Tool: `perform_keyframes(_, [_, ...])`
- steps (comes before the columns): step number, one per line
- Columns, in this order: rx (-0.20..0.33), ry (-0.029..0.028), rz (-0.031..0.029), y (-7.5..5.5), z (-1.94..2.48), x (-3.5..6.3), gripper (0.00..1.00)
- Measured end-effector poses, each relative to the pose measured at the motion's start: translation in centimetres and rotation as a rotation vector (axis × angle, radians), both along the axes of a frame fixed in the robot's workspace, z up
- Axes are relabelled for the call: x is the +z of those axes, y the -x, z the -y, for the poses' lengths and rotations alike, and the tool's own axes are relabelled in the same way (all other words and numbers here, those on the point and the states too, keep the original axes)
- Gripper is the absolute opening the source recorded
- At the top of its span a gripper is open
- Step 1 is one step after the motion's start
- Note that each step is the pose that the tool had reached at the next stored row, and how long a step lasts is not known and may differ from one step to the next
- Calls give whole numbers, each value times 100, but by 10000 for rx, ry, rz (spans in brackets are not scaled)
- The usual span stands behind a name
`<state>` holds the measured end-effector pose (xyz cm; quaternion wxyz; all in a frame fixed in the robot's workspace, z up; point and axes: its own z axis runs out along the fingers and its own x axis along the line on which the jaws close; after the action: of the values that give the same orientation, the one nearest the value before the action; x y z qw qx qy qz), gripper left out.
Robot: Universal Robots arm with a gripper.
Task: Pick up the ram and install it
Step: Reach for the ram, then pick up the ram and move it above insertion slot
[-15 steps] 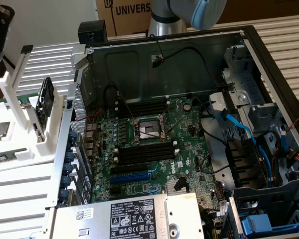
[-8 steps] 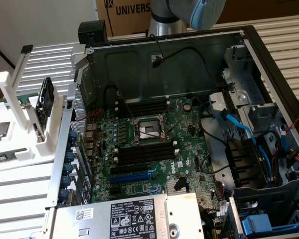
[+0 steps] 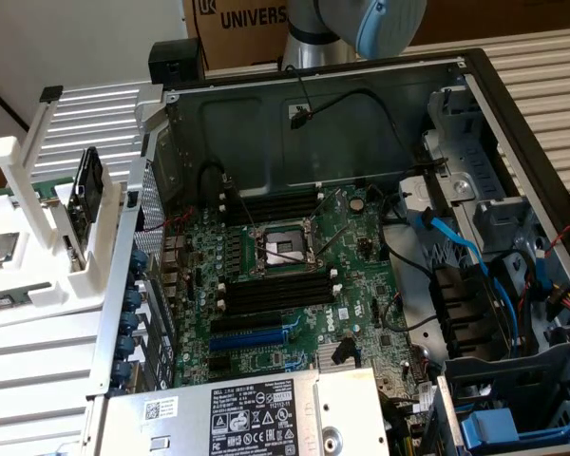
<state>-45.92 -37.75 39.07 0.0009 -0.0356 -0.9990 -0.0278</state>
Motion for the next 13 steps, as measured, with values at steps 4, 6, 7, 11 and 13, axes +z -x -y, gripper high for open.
perform_keyframes(4, [-1,0,-1,175,-75,-3,10])
perform_keyframes(6, [-1,0,-1,208,-84,-4,10])
perform_keyframes(7, [0,0,-1,208,-84,-4,10])
perform_keyframes(11, [-1,0,0,209,-84,-3,10])
perform_keyframes(13, [-1,0,-1,209,-84,-3,10])
